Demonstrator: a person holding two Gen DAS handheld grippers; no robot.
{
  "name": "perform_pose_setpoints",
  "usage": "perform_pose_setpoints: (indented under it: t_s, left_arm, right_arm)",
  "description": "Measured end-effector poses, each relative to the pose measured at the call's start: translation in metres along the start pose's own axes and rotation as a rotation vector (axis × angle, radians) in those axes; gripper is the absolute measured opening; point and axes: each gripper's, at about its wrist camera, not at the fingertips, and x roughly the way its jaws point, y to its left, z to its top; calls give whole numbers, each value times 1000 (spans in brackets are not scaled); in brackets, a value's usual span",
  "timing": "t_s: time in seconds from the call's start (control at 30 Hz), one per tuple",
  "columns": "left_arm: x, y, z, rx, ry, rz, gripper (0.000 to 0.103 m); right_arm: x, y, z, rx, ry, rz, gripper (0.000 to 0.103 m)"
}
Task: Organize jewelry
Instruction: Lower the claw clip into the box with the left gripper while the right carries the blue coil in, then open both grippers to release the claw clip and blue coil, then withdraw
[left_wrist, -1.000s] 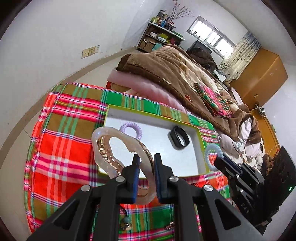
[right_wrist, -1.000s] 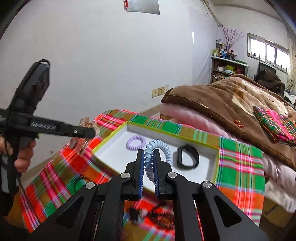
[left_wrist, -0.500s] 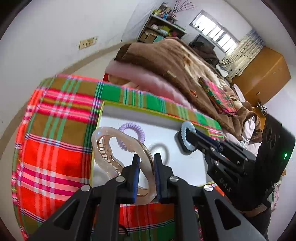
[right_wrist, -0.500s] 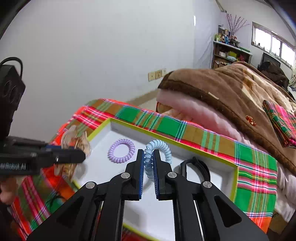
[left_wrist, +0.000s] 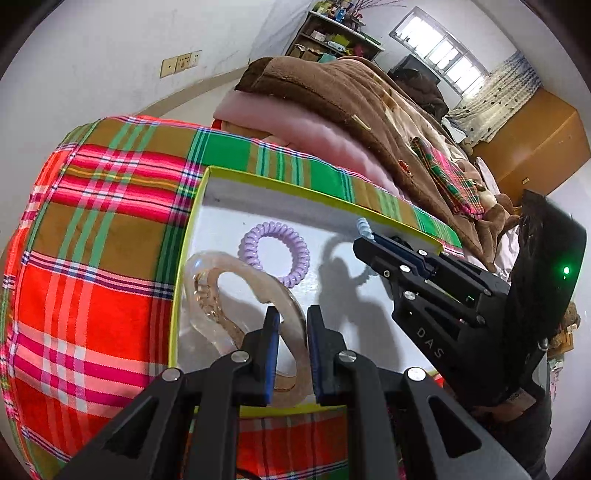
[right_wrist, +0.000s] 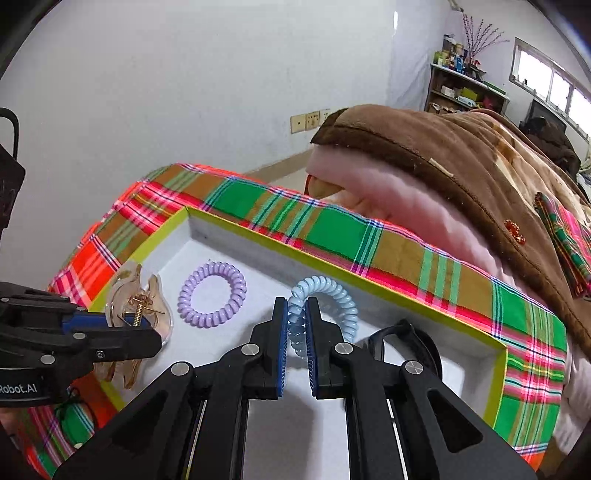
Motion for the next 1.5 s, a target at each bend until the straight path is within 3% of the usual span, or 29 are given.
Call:
perform_pose_setpoints:
  t_s: [0.73,1.27,1.43,1.5]
  left_arm:
    - [8,1,1,6,17,15,20]
    - [0,-7,-2,33,-1,26,45]
    - [-9,-12,-5,47,-14,28,49]
    - [-14,-13,-7,52,-24,30,50]
  right_arm:
    - [17,3,1,-24,61,2,14]
    - [2,0,0,5,18,1,22]
    - [-12,1,0,16,-10,1,36]
    - [-17,2,-1,19,-19,2,36]
